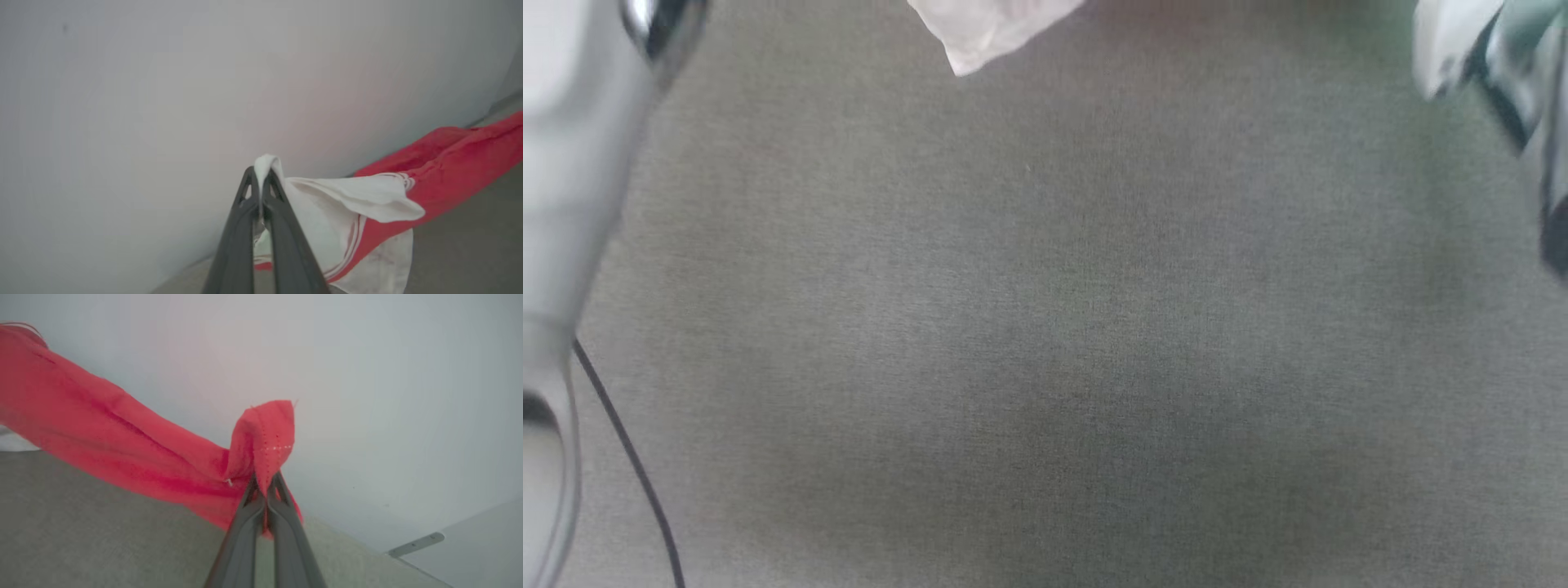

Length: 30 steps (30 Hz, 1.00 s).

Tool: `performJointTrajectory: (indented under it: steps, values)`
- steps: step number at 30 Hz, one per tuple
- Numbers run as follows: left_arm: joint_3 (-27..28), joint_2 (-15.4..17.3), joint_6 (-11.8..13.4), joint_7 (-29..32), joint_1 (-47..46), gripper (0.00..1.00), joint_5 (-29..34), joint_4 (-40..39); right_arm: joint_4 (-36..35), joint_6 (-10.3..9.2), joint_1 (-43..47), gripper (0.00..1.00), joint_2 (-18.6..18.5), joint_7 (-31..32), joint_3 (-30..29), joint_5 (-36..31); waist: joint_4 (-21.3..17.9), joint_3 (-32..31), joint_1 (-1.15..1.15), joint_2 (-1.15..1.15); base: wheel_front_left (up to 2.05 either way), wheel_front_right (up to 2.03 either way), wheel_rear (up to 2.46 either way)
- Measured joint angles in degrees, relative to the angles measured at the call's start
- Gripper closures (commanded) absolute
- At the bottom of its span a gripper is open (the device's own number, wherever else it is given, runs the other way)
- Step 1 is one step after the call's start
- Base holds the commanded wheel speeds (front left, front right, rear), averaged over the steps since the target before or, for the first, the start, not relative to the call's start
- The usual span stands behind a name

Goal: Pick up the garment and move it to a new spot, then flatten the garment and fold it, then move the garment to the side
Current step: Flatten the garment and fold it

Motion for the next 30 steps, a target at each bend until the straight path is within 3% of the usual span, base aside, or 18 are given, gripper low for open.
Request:
performJointTrajectory:
  steps: [3, 8, 14, 20, 23, 30]
  values:
    - [-1.6, 2.2, -0.3, 5.2, 6.1, 1.0, -3.0, -4.2, -2.4, 0.0, 5.2, 1.0, -0.6, 1.3, 2.4, 3.7, 0.1, -2.0, 0.0, 0.0, 0.0, 0.0, 0.0]
    - [-3.1, 9.1, -0.1, 16.1, 20.4, 1.0, -10.7, -17.6, -10.6, 0.0, 15.4, 1.0, -5.1, 4.6, 7.1, 12.8, 0.4, -6.1, 0.0, 0.0, 0.0, 0.0, 0.0]
    - [-2.9, 16.5, 6.7, 23.5, 36.3, 1.0, -16.2, -35.4, -21.4, 0.0, 26.3, 1.0, -11.5, 8.6, 10.6, 21.6, 0.6, -9.6, 0.0, 0.0, 0.0, 0.0, 0.0]
    - [-2.9, 22.3, 14.2, 25.8, 50.5, 1.0, -19.9, -50.9, -32.8, 0.0, 36.4, 1.0, -17.9, 12.9, 12.8, 27.6, 0.5, -11.9, 0.0, 0.0, 0.0, 0.0, 0.0]
    - [-3.4, 24.2, 17.5, 26.4, 56.2, 1.0, -21.4, -56.3, -38.0, -0.01, 40.8, 1.0, -20.5, 15.1, 13.2, 29.7, 0.4, -12.7, 0.0, 0.0, 0.0, 0.0, 0.0]
    - [-4.6, 27.0, 22.2, 26.6, 65.1, 1.0, -23.1, -64.0, -48.9, -0.01, 50.1, 1.0, -25.0, 20.7, 12.6, 32.8, 0.4, -14.1, -0.01, 0.0, 0.0, 0.0, 0.0]
